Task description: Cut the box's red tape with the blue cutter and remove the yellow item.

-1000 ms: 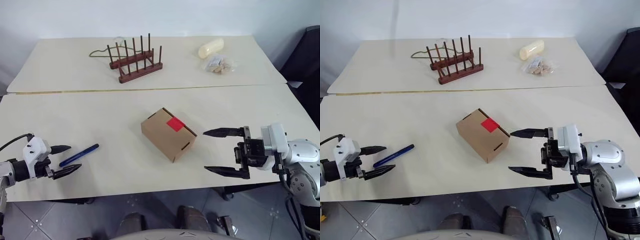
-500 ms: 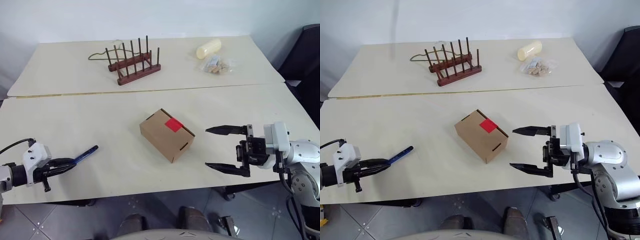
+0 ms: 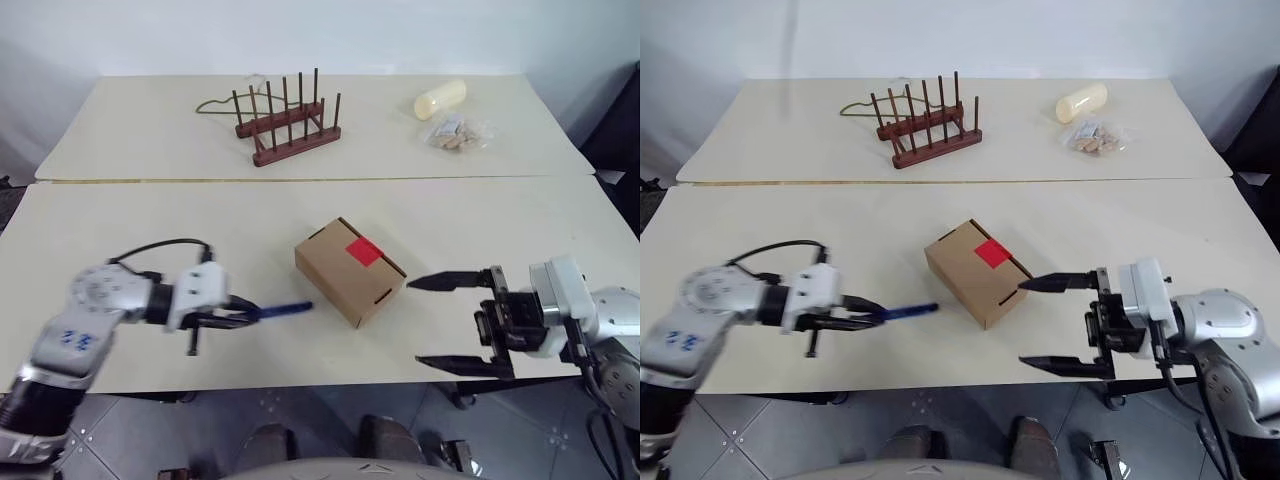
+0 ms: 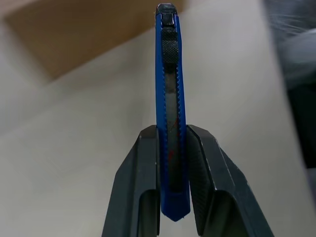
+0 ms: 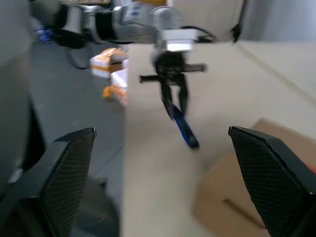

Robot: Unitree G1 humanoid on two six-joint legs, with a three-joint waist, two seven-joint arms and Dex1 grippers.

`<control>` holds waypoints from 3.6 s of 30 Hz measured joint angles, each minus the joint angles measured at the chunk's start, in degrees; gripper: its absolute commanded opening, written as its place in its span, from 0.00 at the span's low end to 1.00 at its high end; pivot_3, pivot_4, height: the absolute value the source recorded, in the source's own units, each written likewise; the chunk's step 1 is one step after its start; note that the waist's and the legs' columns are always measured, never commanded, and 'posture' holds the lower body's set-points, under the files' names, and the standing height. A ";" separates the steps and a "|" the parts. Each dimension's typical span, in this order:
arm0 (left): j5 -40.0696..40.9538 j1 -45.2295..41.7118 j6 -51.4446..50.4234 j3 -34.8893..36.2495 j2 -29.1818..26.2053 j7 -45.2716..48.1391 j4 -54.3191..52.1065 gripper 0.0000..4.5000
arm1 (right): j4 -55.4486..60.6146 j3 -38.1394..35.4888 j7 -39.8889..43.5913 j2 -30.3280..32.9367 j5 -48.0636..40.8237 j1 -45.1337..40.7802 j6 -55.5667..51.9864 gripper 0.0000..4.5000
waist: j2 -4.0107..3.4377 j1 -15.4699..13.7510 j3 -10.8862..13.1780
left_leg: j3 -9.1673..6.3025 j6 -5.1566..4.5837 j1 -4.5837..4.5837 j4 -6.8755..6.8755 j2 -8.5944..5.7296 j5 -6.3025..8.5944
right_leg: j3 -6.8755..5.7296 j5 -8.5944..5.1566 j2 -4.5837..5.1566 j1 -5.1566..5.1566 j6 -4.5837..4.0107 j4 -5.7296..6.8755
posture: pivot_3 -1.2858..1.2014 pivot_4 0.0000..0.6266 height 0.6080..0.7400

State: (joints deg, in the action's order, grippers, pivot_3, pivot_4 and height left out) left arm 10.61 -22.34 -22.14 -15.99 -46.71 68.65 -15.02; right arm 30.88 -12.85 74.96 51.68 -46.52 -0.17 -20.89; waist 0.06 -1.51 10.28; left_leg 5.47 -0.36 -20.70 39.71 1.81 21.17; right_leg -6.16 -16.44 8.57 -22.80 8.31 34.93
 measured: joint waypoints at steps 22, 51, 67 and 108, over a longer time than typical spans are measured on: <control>-10.42 -11.93 -28.65 -18.43 11.49 -10.41 -11.18 0.09 | -4.75 17.44 -13.28 -3.22 29.44 -0.26 5.41 0.01 | 0.21 -0.54 -0.06 | -0.27 -0.14 -0.25 0.63 0.00 0.02 | 0.02 0.06 -0.02 0.22 0.11 -0.16 | 0.52 0.24 1.00; -7.51 -10.39 -34.11 -18.68 9.97 -14.10 -15.97 0.09 | -20.36 22.82 -9.19 -9.21 33.18 -7.76 20.62 0.01 | 0.20 0.06 -0.12 | -0.30 -0.13 -0.21 0.59 0.01 0.02 | 0.01 0.06 -0.03 0.25 0.11 -0.16 | 0.52 0.24 1.00; -6.71 -10.71 -34.11 -18.81 9.47 -14.28 -15.82 0.09 | -25.75 21.79 -4.70 -7.57 34.76 -8.22 26.23 0.01 | 0.19 0.09 -0.12 | -0.30 -0.13 -0.19 0.59 0.02 0.02 | 0.01 0.06 -0.03 0.25 0.11 -0.15 | 0.52 0.24 1.00; -6.03 -12.67 -35.50 -20.51 8.37 -14.37 -16.12 0.09 | -25.45 23.92 0.43 -7.76 32.05 -11.89 23.84 0.01 | 0.17 0.15 -0.14 | -0.23 -0.11 -0.02 0.59 0.04 0.01 | 0.06 0.05 -0.03 0.32 0.10 -0.05 | 0.52 0.24 1.00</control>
State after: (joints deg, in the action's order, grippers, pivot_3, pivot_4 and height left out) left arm 4.58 -35.01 -57.65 -36.50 -38.34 54.28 -31.14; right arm 5.42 11.07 75.39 43.92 -14.47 -12.06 2.95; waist 0.23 -1.36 10.14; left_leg 5.24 -0.47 -20.73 40.30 1.85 21.18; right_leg -6.10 -16.39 8.54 -22.48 8.41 34.88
